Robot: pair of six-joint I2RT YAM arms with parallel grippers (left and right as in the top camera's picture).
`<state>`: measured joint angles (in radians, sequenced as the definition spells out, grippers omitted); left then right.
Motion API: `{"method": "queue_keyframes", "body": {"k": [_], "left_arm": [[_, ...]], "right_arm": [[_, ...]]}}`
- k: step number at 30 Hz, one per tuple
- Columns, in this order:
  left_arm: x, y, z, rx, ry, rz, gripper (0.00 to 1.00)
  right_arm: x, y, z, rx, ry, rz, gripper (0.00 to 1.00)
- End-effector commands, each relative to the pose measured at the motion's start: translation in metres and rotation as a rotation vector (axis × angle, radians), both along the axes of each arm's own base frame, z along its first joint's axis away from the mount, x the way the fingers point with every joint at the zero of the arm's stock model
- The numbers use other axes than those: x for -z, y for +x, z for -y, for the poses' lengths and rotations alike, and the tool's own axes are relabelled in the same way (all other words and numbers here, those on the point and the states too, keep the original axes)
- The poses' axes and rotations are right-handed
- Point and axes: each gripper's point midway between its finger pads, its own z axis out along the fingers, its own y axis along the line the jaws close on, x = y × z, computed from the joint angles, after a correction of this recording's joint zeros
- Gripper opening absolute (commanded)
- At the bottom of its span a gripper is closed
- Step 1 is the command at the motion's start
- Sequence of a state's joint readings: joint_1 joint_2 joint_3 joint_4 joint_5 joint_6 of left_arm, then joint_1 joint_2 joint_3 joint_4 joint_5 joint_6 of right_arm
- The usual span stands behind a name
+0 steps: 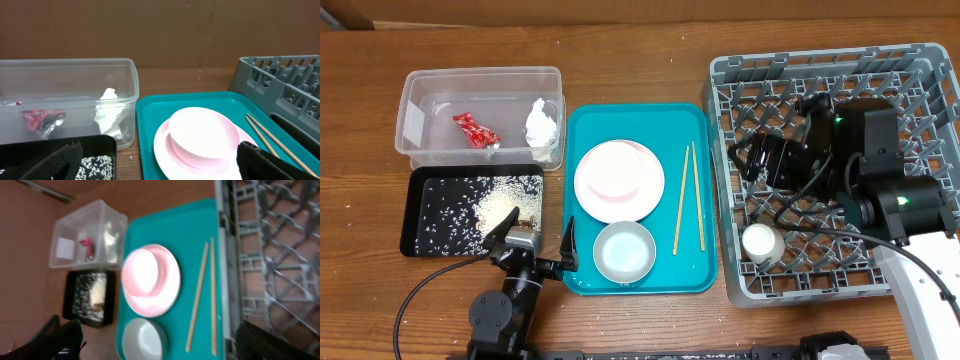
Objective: Sort waste into correct bins and load items into the dishwasher
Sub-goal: 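Grasp the pink bowl on the plate with the right gripper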
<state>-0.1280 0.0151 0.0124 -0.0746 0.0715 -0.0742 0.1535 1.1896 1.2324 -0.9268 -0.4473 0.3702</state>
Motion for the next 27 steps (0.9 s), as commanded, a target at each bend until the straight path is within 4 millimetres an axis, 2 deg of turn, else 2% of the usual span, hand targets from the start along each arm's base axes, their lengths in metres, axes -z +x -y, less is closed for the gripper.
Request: {"method": "queue_keyframes", "body": {"k": [1, 4, 6, 10, 13, 15, 18, 22, 27], "left_arm": [[0.0, 0.0, -0.003, -0.011, 0.007, 0.008, 1.0], [0.0, 0.0, -0.003, -0.011, 0.007, 0.008, 1.0], [0.0, 0.0, -0.003, -0.011, 0.007, 0.008, 1.0], [0.0, 0.0, -0.003, -0.011, 0.007, 0.008, 1.0], [0.0, 0.0, -0.003, -0.011, 0.007, 0.008, 1.0], [0.0, 0.0, -0.003, -0.011, 0.007, 0.008, 1.0], [0.0, 0.0, -0.003, -0.011, 0.007, 0.008, 1.0], [0.0, 0.0, -0.003, -0.011, 0.007, 0.008, 1.0], [0.0, 0.0, -0.003, -0.011, 0.007, 0.008, 1.0]], "right_arm": [[-0.011, -0.007, -0.03, -0.087, 0.102, -0.023, 1.0], [0.01, -0.024, -0.069, -0.205, 0.057, -0.088, 1.0], [0.033, -0.035, -0.093, -0.257, -0.058, -0.112, 1.0], [0.063, -0.041, -0.125, -0.31, -0.229, -0.072, 1.0], [0.066, -0.026, -0.146, -0.319, -0.245, 0.008, 1.0], [0.067, -0.012, -0.158, -0.293, -0.208, 0.033, 0.96], [0.079, 0.01, -0.167, -0.219, -0.191, 0.036, 0.95], [0.111, 0.031, -0.187, -0.223, -0.182, 0.03, 0.92], [0.167, 0.054, -0.192, -0.163, -0.24, -0.01, 0.84]]}}
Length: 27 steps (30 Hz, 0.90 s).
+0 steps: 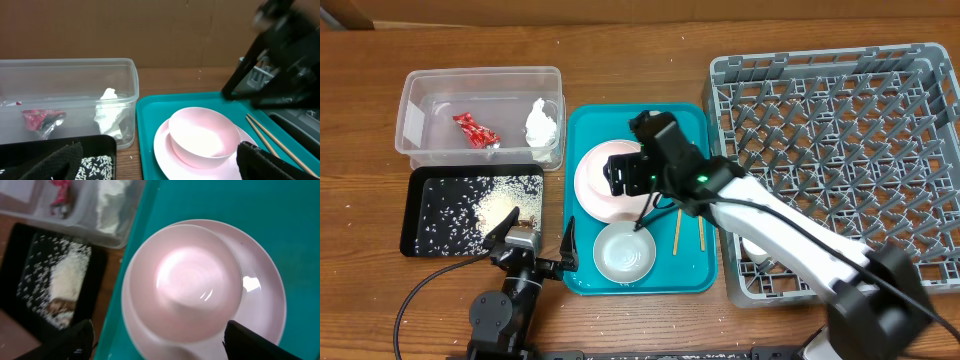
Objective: Sort waste into correct bins and load items into the dishwasher
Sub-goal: 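Grasp the pink bowl on the plate with the right gripper, then place the pink bowl into the dish rack and release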
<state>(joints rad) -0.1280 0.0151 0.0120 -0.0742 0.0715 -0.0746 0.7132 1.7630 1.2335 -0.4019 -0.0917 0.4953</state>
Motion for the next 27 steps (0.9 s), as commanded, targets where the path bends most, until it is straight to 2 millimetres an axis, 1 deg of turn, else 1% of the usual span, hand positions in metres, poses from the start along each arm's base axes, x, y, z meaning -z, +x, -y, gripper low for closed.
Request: {"method": "queue_keyframes", "body": {"k": [1, 3, 4, 5, 6, 7, 9, 10, 12, 13, 16, 19, 21, 23, 24, 26, 27], "left_arm": [[0.0, 0.0, -0.003, -0.011, 0.007, 0.008, 1.0], [0.0, 0.0, -0.003, -0.011, 0.007, 0.008, 1.0], [0.0, 0.0, -0.003, -0.011, 0.007, 0.008, 1.0], [0.0, 0.0, -0.003, -0.011, 0.007, 0.008, 1.0], [0.0, 0.0, -0.003, -0.011, 0.007, 0.008, 1.0], [0.0, 0.0, -0.003, -0.011, 0.007, 0.008, 1.0], [0.0, 0.0, -0.003, -0.011, 0.007, 0.008, 1.0], [0.0, 0.0, -0.003, -0.011, 0.007, 0.008, 1.0], [0.0, 0.0, -0.003, -0.011, 0.007, 0.008, 1.0], [0.0, 0.0, -0.003, -0.011, 0.007, 0.008, 1.0], [0.0, 0.0, -0.003, -0.011, 0.007, 0.008, 1.0], [0.0, 0.0, -0.003, -0.011, 0.007, 0.008, 1.0], [0.0, 0.0, -0.003, -0.011, 0.007, 0.008, 1.0], [0.0, 0.0, -0.003, -0.011, 0.007, 0.008, 1.0], [0.0, 0.0, -0.003, -0.011, 0.007, 0.008, 1.0], [0.0, 0.0, -0.003, -0.011, 0.007, 0.008, 1.0], [0.0, 0.0, -0.003, -0.011, 0.007, 0.008, 1.0]], "right_arm": [[0.029, 0.019, 0.006, 0.102, -0.055, -0.007, 0.83], [0.049, 0.024, 0.008, 0.126, -0.08, -0.025, 0.8], [0.056, 0.023, 0.007, 0.12, -0.081, -0.041, 0.79], [0.063, 0.022, 0.007, 0.118, -0.085, -0.058, 0.77], [0.07, 0.021, 0.009, 0.132, -0.093, -0.075, 0.73], [0.075, 0.02, 0.01, 0.134, -0.101, -0.084, 0.67], [0.077, 0.018, 0.01, 0.129, -0.104, -0.095, 0.54], [0.077, 0.017, 0.01, 0.125, -0.102, -0.102, 0.47], [0.074, 0.016, 0.01, 0.123, -0.1, -0.104, 0.32], [0.07, 0.017, 0.011, 0.125, -0.1, -0.103, 0.27], [0.05, 0.021, 0.015, 0.135, -0.084, -0.084, 0.16], [0.019, 0.027, 0.022, 0.157, -0.059, -0.046, 0.05], [-0.006, 0.032, 0.034, 0.191, -0.055, -0.011, 0.04], [-0.032, 0.037, 0.052, 0.241, -0.056, 0.03, 0.04], [-0.048, 0.04, 0.067, 0.279, -0.059, 0.058, 0.04], [-0.073, 0.045, 0.098, 0.358, -0.074, 0.108, 0.04], [-0.086, 0.046, 0.121, 0.416, -0.094, 0.136, 0.04]]}}
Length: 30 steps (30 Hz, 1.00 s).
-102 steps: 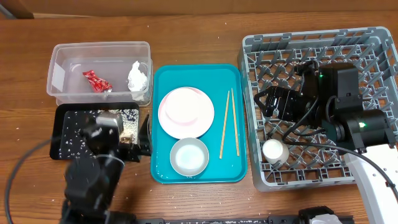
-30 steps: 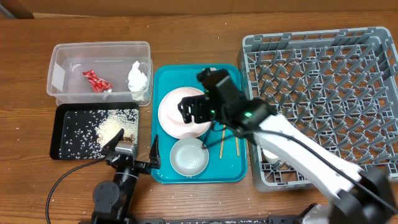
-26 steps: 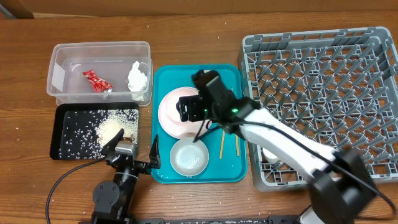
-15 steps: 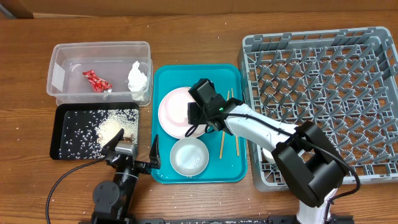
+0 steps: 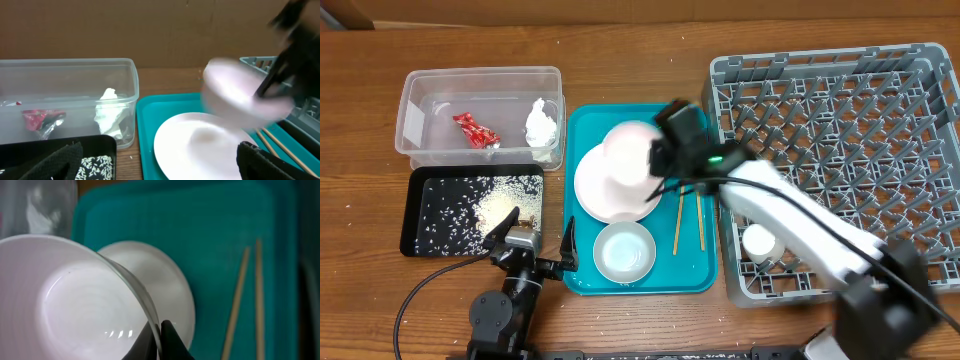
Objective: Sort waste into correct bins and load items into the dishwasher
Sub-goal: 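Place the pink bowl into the dish rack and release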
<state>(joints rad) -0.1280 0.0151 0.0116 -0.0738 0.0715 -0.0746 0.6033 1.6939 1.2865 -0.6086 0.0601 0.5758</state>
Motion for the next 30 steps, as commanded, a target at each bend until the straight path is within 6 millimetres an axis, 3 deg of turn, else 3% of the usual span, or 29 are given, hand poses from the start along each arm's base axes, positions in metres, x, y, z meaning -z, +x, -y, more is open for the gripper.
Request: {"method": "queue_keyframes", "body": {"k": [1, 4, 5, 8, 9, 12, 16, 20, 25, 30], "left_arm": [[0.0, 0.0, -0.003, -0.011, 0.007, 0.008, 1.0], [0.0, 0.0, -0.003, -0.011, 0.007, 0.008, 1.0], [0.0, 0.0, -0.003, -0.011, 0.007, 0.008, 1.0], [0.0, 0.0, -0.003, -0.011, 0.007, 0.008, 1.0], [0.0, 0.0, -0.003, -0.011, 0.007, 0.008, 1.0], [0.0, 0.0, -0.003, -0.011, 0.007, 0.008, 1.0], [0.0, 0.0, -0.003, -0.011, 0.007, 0.008, 1.0], [0.0, 0.0, -0.003, -0.011, 0.007, 0.008, 1.0], [0.0, 0.0, -0.003, -0.011, 0.007, 0.008, 1.0], [0.0, 0.0, -0.003, -0.011, 0.007, 0.008, 1.0]], "right_arm": [[-0.077, 0.021, 0.065, 0.195, -0.037, 0.192, 0.04], [-0.099, 0.016, 0.143, 0.402, -0.211, 0.248, 0.04], [-0.106, 0.009, 0.182, 0.52, -0.319, 0.262, 0.04], [-0.117, -0.018, 0.262, 0.827, -0.549, 0.273, 0.04], [-0.117, -0.028, 0.285, 0.925, -0.611, 0.271, 0.04], [-0.107, -0.042, 0.322, 1.092, -0.653, 0.238, 0.04], [-0.082, -0.044, 0.353, 1.162, -0.727, 0.159, 0.04], [-0.055, -0.039, 0.371, 1.17, -0.829, 0.081, 0.04], [-0.034, -0.031, 0.369, 1.104, -0.942, 0.035, 0.04], [-0.026, -0.022, 0.357, 0.998, -1.03, 0.023, 0.04]]}}
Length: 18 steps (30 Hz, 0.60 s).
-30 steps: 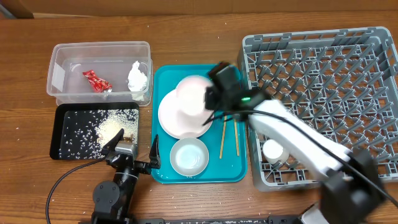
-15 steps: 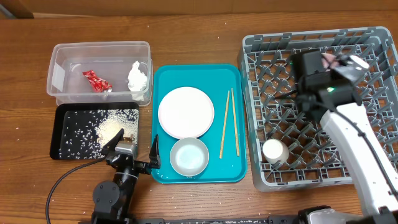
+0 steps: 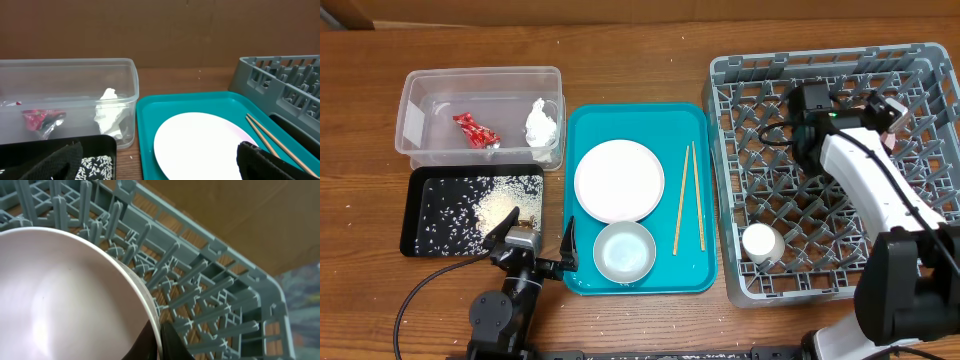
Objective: Sort waste into correct bins and load items into the dishwasher
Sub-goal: 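Place the pink bowl into the dish rack and release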
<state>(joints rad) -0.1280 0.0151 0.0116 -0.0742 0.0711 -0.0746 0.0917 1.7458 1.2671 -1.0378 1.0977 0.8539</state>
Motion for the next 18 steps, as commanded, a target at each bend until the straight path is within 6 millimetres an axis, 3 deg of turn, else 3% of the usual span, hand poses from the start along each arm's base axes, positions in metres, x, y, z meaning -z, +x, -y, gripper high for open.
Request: {"method": "queue_keyframes", "body": {"k": [1, 10, 18], "left_arm": [[0.0, 0.0, -0.003, -0.01, 0.007, 0.009, 1.0], [0.0, 0.0, -0.003, -0.01, 0.007, 0.009, 1.0], [0.0, 0.0, -0.003, -0.01, 0.007, 0.009, 1.0]], "right_arm": [[0.002, 0.006, -0.011, -0.06, -0.052, -0.062, 0.04], [-0.008, 0.015, -0.04, -0.159, -0.136, -0.083, 0.04], [-0.028, 0.019, -0.033, -0.181, -0.281, -0.15, 0.05]]}}
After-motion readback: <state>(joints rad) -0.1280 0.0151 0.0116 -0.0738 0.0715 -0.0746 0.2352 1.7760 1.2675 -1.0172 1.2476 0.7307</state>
